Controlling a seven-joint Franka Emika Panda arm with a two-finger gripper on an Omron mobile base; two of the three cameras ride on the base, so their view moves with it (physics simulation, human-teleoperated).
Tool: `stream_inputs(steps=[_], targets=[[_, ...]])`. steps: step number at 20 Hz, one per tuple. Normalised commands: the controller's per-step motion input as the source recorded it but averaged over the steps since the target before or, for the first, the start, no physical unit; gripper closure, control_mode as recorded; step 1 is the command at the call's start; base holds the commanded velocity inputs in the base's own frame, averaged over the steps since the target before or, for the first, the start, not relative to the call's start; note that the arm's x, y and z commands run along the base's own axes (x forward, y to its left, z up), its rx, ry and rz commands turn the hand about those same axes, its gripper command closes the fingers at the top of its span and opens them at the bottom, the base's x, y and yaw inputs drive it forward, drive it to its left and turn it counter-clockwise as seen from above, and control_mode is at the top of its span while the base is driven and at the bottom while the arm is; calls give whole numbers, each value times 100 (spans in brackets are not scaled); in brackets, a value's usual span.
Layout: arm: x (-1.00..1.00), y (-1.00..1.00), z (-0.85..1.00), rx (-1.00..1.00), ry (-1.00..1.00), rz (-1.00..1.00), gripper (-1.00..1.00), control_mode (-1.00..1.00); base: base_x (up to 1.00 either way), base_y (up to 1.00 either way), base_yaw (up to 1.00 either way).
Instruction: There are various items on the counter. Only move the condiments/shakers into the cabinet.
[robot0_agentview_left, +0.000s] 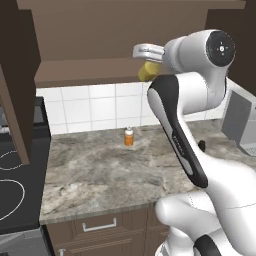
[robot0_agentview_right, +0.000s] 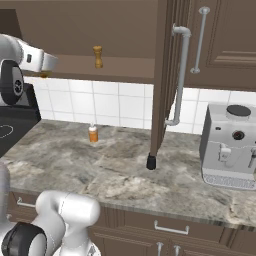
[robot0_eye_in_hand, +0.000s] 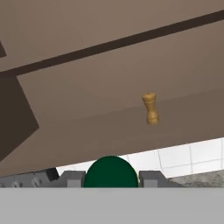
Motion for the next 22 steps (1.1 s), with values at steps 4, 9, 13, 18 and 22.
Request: stream_inputs(steps=[4,9,13,18,22], targets=[[41,-10,6,1,12,0,100,-100,0,0,0],[26,-8,0,0,0,0,100,-100,0,0,0],[10,0,0,0,0,0,100,-100,0,0,0],[4,0,0,0,-1,0,100,-100,0,0,0],[5,0,0,0,0,0,100,-100,0,0,0]])
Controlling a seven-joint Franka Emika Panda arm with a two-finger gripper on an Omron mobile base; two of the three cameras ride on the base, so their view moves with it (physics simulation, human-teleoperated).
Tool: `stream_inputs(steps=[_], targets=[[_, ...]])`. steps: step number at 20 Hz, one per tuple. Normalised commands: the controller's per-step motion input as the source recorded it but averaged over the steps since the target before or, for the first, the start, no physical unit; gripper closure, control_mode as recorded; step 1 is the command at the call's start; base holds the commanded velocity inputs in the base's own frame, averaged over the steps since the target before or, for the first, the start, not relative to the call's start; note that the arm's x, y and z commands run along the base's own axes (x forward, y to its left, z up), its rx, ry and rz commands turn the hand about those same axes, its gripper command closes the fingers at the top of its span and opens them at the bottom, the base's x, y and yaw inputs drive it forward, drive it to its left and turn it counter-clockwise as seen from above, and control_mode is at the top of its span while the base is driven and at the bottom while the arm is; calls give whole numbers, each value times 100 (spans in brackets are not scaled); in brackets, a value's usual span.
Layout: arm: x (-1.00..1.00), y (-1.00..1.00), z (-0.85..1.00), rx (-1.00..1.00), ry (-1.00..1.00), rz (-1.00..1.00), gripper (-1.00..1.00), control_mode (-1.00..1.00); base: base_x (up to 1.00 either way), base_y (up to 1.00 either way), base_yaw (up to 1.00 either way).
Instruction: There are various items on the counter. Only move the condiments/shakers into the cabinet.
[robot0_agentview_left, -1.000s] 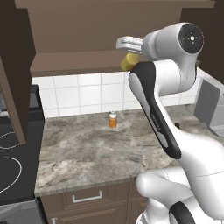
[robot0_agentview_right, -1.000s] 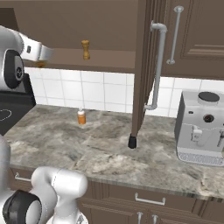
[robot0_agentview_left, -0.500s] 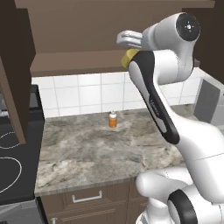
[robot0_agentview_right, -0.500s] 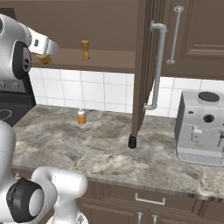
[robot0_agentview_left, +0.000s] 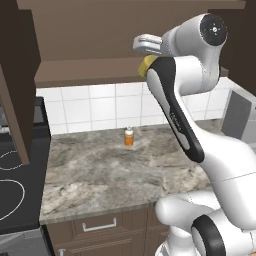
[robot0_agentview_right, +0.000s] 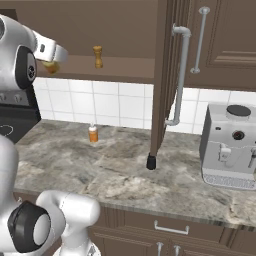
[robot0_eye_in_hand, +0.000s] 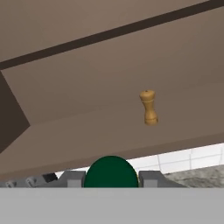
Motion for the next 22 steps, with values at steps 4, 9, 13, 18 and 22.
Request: stream_inputs(steps=[4,9,13,18,22], targets=[[19,0,0,0,0,0,100,-100,0,0,0],[31,0,0,0,0,0,100,-100,0,0,0],[17,4,0,0,0,0,100,-100,0,0,0],[18,10,0,-2,0,-1,100,-100,0,0,0],[18,16,-6,-8,1,-2,100,-100,0,0,0]])
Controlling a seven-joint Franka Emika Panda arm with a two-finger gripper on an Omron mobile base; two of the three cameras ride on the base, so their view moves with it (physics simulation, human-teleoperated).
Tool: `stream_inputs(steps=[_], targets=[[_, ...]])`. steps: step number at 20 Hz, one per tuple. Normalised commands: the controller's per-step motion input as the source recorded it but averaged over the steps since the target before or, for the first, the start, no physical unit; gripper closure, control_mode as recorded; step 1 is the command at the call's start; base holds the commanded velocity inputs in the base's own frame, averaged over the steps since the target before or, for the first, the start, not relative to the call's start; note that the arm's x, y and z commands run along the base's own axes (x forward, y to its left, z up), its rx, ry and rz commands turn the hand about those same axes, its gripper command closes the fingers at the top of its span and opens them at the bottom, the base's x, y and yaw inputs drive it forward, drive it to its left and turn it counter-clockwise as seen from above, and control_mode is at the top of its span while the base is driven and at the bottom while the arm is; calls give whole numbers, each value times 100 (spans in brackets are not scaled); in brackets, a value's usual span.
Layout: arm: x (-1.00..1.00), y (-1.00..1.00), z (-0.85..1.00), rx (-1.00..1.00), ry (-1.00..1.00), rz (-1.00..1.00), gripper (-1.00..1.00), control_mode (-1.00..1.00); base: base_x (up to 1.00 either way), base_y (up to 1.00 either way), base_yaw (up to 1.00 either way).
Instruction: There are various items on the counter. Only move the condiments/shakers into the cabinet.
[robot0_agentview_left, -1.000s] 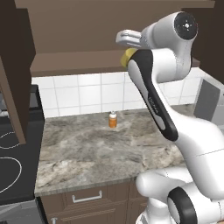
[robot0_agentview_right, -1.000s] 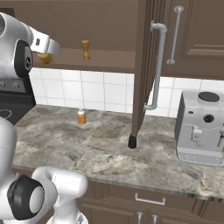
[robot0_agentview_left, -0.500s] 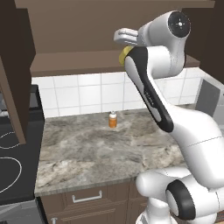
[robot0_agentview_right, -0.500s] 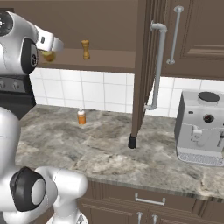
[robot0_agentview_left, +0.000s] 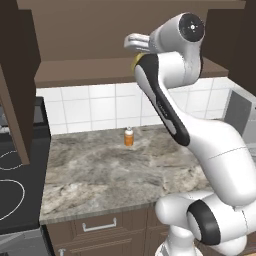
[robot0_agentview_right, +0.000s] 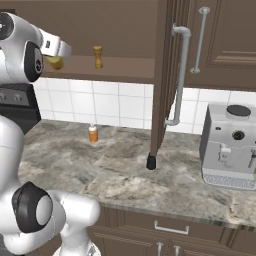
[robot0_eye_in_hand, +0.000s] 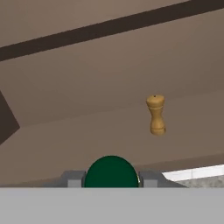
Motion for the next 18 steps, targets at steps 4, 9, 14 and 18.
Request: stream_inputs(steps=[4,9,14,18], targets=[[10,10,-23,-12,2,0,100,-100,0,0,0],[0,6,-34,-17,10,0,100,-100,0,0,0],[4,0,-1,-2,1,0,100,-100,0,0,0],[-6,0,5,0,-3,0,100,-100,0,0,0]])
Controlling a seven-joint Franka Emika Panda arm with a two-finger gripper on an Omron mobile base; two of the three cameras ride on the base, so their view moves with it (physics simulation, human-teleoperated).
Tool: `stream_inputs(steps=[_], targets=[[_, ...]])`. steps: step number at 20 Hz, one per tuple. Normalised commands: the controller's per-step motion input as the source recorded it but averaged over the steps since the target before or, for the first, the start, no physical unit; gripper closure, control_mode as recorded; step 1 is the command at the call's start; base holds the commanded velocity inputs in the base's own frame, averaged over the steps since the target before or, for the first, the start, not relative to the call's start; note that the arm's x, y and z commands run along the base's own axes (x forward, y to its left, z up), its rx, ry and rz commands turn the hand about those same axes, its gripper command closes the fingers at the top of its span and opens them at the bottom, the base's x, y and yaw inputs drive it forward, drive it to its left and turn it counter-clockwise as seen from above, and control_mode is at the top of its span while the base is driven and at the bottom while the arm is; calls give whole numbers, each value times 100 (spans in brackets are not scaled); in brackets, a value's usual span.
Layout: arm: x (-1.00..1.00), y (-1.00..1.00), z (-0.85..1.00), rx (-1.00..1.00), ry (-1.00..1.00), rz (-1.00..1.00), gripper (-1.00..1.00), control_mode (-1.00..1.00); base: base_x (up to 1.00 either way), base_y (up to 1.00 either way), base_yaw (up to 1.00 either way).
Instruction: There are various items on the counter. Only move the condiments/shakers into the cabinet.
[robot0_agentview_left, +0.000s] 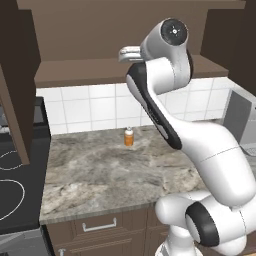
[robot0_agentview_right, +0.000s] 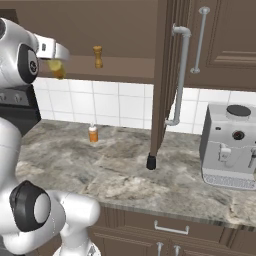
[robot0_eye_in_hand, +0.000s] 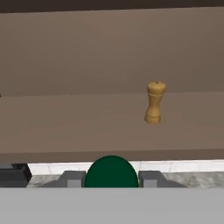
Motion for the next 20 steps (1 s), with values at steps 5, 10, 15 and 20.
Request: stream_inputs(steps=[5,10,15,20], targets=[[-30,0,18,0,-18,0,100,-100,0,0,0],[3,0,2,0,-4,0,100,-100,0,0,0],[30,0,0,0,1,0,100,-100,0,0,0],[42,0,0,0,4,0,100,-100,0,0,0]])
